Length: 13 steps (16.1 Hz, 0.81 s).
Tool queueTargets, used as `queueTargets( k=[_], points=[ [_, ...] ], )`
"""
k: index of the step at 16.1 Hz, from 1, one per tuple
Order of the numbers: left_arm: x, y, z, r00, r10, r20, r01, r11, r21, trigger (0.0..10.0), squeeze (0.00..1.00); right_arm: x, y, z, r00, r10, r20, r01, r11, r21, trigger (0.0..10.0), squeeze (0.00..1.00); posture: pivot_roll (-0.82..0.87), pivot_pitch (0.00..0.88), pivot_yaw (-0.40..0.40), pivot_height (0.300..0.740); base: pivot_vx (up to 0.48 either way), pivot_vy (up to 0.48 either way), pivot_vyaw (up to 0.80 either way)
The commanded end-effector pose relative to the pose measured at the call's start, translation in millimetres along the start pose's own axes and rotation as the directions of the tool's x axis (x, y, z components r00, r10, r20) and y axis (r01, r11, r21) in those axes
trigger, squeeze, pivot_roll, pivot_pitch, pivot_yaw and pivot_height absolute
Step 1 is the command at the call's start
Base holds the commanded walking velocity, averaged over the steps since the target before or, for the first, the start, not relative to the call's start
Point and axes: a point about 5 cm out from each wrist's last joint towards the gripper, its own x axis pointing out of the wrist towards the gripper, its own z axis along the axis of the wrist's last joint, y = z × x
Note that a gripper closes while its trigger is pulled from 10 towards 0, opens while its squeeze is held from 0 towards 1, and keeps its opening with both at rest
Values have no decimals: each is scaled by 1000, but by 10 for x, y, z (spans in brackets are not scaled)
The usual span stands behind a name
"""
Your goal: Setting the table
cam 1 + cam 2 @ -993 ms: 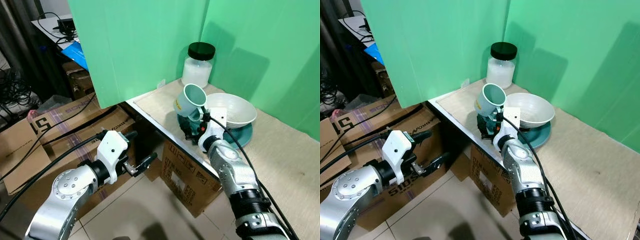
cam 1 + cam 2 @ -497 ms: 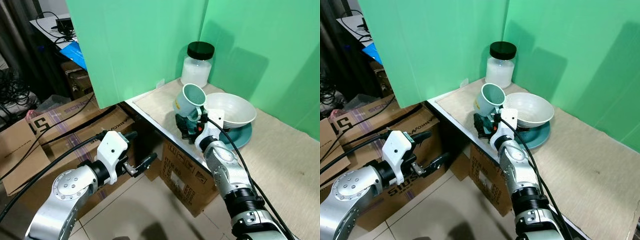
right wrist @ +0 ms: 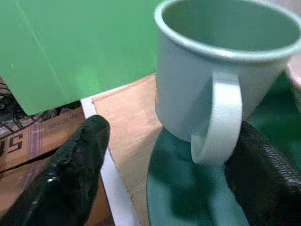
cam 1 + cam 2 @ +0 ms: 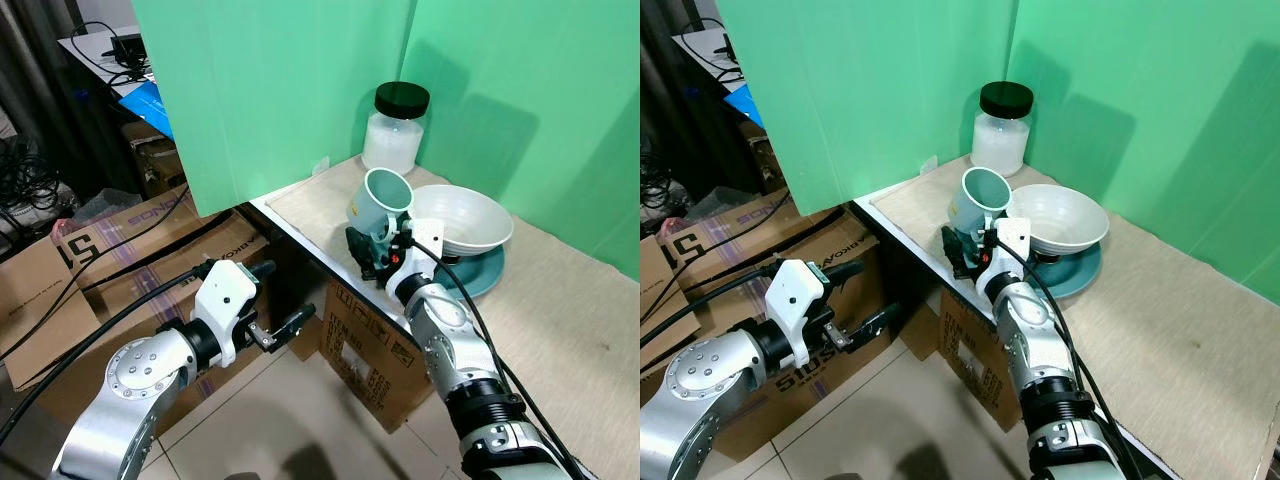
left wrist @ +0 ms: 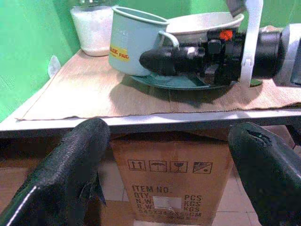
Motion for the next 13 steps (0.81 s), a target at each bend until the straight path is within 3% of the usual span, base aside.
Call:
queueTargets(
  k=[1,13],
  points=[
    [22,-16,31,1000,-7,6,7,1000,16,10000,0,33,-8,41,1000,-21,3,22,999,-24,0,0,141,5,-35,740,0,0,0],
    [19,-7,25,1000,0,3,-1,1000,18,10000,0,71,-26,57,997,-76,22,76,997,-26,0,0,141,7,-37,740,0,0,0]
  ],
)
